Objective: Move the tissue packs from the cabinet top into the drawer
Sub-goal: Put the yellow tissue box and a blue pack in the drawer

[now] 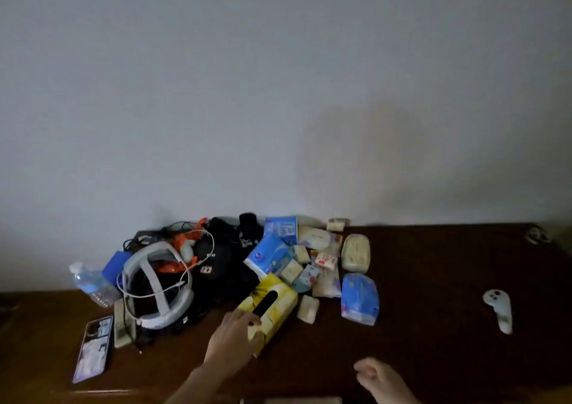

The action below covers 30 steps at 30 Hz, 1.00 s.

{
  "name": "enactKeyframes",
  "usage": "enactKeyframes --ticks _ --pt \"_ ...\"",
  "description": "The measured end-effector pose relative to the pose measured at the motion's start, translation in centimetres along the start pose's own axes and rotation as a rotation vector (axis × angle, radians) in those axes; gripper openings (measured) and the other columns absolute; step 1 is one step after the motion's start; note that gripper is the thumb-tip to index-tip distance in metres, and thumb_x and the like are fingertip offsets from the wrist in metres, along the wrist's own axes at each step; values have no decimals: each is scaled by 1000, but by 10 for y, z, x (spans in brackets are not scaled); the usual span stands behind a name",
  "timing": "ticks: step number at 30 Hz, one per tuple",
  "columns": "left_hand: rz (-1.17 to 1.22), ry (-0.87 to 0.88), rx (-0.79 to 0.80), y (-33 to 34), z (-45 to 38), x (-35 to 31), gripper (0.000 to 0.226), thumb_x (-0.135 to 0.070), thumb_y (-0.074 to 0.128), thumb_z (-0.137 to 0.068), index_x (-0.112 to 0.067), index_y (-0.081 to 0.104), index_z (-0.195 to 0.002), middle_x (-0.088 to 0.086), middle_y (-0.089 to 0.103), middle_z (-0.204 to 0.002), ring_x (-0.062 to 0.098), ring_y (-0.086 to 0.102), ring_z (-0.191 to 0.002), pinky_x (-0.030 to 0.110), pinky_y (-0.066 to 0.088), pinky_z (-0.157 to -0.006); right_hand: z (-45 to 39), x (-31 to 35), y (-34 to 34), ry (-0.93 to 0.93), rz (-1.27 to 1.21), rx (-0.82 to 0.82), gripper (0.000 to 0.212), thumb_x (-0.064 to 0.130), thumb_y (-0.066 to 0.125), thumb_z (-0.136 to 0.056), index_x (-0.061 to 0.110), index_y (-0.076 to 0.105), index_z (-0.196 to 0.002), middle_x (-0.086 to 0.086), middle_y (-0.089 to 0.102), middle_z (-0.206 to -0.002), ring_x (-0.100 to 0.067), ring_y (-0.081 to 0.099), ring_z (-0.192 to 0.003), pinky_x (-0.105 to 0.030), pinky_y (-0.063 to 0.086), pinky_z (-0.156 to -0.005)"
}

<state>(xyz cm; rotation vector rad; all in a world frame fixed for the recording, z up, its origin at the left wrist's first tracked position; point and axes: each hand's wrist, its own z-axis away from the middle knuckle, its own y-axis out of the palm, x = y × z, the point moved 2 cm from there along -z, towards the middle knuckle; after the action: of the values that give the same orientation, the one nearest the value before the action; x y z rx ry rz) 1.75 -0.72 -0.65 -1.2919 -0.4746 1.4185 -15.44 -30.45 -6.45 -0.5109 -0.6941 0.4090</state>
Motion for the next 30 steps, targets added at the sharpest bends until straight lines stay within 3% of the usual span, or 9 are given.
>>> enactKeyframes --ticks 3,7,11,15,19,22,24,26,30 --pt "-271 15 185 32 -55 -6 54 -49 56 -93 -31 47 -143 0 22 -162 24 15 -150 49 30 -115 -52 20 1 -102 32 4 34 34 61 -97 33 56 -130 8 56 -133 -4 55 -119 -26 47 -102" --pt "-332 -121 330 96 -89 16 75 -55 56 -94 -27 25 -155 5 -15 -167 30 -15 -153 72 14 -113 -123 31 2 -73 147 -171 60 38 60 -95 31 35 -149 -3 32 -155 -25 36 -141 -40 43 -106" --pt "-283 -155 148 136 -93 35 71 -41 58 -97 -24 18 -153 2 -7 -167 26 -14 -154 67 26 -113 -185 12 6 43 221 -126 83 38 63 -95 22 14 -160 -9 8 -168 -34 16 -153 -52 32 -118" --pt "-428 -67 -81 148 -86 44 57 -13 49 -100 -12 29 -154 10 17 -165 29 4 -154 56 40 -109 -191 -13 28 3 471 -321 66 32 70 -90 20 36 -145 -7 44 -148 -27 48 -133 -44 53 -96" --pt "-404 -144 -147 152 -76 38 48 -24 65 -90 -10 53 -135 10 44 -142 26 26 -143 53 37 -108 -163 -38 54 -93 507 -433 46 21 64 -94 21 46 -136 -3 55 -133 -20 58 -119 -34 57 -86" --pt "-711 55 -128 150 -55 31 61 -59 71 -76 -16 65 -120 11 43 -143 31 28 -143 75 6 -114 -133 -57 64 -110 372 -328 30 21 66 -93 23 51 -120 4 62 -110 -10 64 -91 -25 53 -71" --pt "-804 282 -130 152 -34 29 71 -75 64 -70 -20 71 -114 15 43 -149 36 21 -149 78 -6 -111 -108 -70 79 -107 317 -164 26 25 69 -91 25 53 -111 8 63 -100 -8 61 -81 -23 48 -65" --pt "-713 447 -53 160 1 33 78 -80 57 -71 -19 71 -117 16 35 -157 37 12 -152 73 -2 -114 -72 -85 107 -67 293 18 22 29 70 -88 28 55 -104 9 64 -98 -10 63 -83 -28 52 -70" --pt "-495 517 146 196 81 49 73 -75 55 -76 -14 68 -115 14 17 -165 36 7 -154 66 23 -116 -1 -122 176 16 202 222 19 30 67 -85 29 59 -101 10 65 -97 -10 64 -84 -27 50 -69"
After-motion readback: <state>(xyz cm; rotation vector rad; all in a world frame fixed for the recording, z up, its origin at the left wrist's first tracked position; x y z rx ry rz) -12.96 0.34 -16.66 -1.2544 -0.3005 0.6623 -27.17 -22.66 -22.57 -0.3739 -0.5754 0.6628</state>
